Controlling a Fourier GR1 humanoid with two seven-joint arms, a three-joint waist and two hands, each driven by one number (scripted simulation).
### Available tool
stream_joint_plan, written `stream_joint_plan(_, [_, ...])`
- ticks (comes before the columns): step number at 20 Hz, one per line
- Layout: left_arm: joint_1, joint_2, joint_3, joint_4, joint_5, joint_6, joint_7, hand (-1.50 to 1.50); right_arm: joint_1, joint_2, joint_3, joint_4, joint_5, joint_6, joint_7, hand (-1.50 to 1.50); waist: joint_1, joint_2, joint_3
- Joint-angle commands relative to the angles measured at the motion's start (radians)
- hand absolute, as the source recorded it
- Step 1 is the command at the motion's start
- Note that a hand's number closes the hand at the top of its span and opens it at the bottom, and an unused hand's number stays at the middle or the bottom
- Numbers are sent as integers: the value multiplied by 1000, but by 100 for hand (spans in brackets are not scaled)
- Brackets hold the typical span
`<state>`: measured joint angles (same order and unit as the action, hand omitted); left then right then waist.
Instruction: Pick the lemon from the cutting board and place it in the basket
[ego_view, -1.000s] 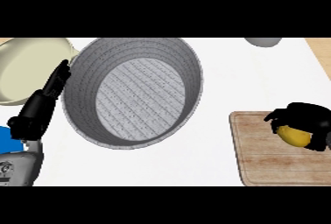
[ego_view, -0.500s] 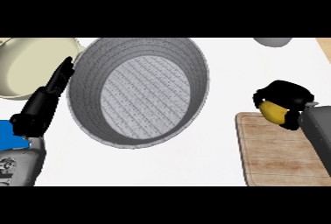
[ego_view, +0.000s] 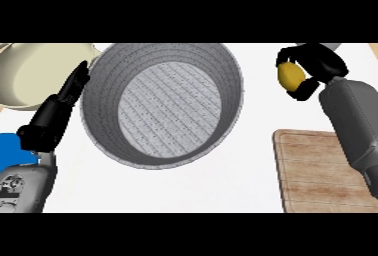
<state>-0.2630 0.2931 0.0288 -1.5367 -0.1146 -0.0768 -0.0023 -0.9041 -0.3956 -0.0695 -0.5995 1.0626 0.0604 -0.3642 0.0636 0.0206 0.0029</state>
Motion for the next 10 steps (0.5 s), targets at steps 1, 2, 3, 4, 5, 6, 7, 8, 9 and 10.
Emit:
stream_joint_plan(1, [12,6,8,25,-3,-3,-23,0,-108,48,-161,-6,-169,-33,-33,150,-14,-5,0])
stream_joint_plan(2, [0,17,22,-4,12,-8,13,0,-109,69,-201,-2,-228,-20,-72,150,-9,-8,1])
stream_joint_plan(3, [28,-1,8,-7,1,4,-8,0,-148,63,-232,-2,-275,36,-94,150,-12,-12,0])
stream_joint_plan(4, [17,-2,7,2,6,-4,-1,0,-187,91,-240,7,-290,47,-76,150,-15,-11,-1])
stream_joint_plan(5, [37,4,20,26,1,2,-36,0,-212,68,-268,-12,-344,131,-119,150,-33,-16,-2])
stream_joint_plan(6, [-9,9,14,14,-12,9,20,0,-253,72,-282,-4,-362,146,-106,150,-34,-16,-1])
stream_joint_plan(7, [50,1,19,11,8,-4,-23,0,-292,59,-297,-2,-383,183,-91,150,-28,-17,-3])
stream_joint_plan(8, [-8,12,30,10,6,0,15,0,-326,63,-288,-2,-382,189,-99,150,-35,-16,-2])
stream_joint_plan(9, [53,-4,10,-19,-9,9,-9,0,-365,62,-287,-8,-384,199,-64,150,-32,-19,-3])
stream_joint_plan(10, [47,8,32,32,-10,8,-64,0,-396,67,-301,-11,-406,220,-40,150,-41,-18,-4])
